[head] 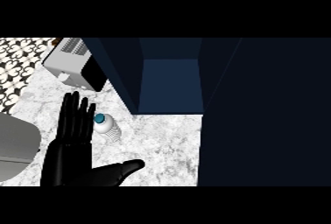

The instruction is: Pick up the bottled water, place it into the cabinet and close the cabinet

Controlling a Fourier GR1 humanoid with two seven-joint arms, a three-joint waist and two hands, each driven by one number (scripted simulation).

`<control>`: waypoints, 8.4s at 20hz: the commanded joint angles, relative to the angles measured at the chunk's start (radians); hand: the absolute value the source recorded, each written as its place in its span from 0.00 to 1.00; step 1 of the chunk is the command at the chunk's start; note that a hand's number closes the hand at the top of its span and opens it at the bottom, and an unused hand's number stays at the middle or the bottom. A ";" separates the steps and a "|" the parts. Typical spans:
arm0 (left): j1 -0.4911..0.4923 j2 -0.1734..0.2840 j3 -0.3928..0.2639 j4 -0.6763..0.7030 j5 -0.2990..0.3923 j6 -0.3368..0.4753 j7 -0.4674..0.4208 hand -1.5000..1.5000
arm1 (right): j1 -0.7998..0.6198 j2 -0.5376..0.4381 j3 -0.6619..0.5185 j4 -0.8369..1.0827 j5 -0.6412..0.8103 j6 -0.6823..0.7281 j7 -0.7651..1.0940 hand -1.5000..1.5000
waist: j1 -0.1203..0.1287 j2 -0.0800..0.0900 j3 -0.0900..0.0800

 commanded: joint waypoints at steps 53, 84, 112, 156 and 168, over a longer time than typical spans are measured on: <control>-0.054 0.060 0.422 0.916 0.338 -0.413 -0.634 0.00 | 0.285 -0.040 0.058 -0.002 -0.007 0.170 -0.264 0.00 | -0.003 0.003 -0.001; -0.481 0.087 0.618 1.736 0.417 -0.812 -0.965 0.00 | 0.328 -0.033 0.118 0.059 0.058 0.183 -0.353 0.00 | -0.018 0.005 -0.002; -0.599 0.059 0.608 1.846 0.365 -0.891 -1.050 1.00 | 0.164 -0.028 0.085 0.170 0.051 0.144 -0.316 0.00 | -0.008 0.006 -0.001; -0.424 -0.004 0.189 0.790 0.439 -0.454 -0.425 1.00 | 0.261 -0.055 0.166 0.107 0.048 0.124 -0.352 0.00 | -0.007 0.001 0.000; -0.703 0.018 0.131 0.882 0.330 -0.217 -0.340 1.00 | 0.212 -0.045 0.197 0.094 0.058 0.078 -0.287 0.00 | -0.009 0.003 0.000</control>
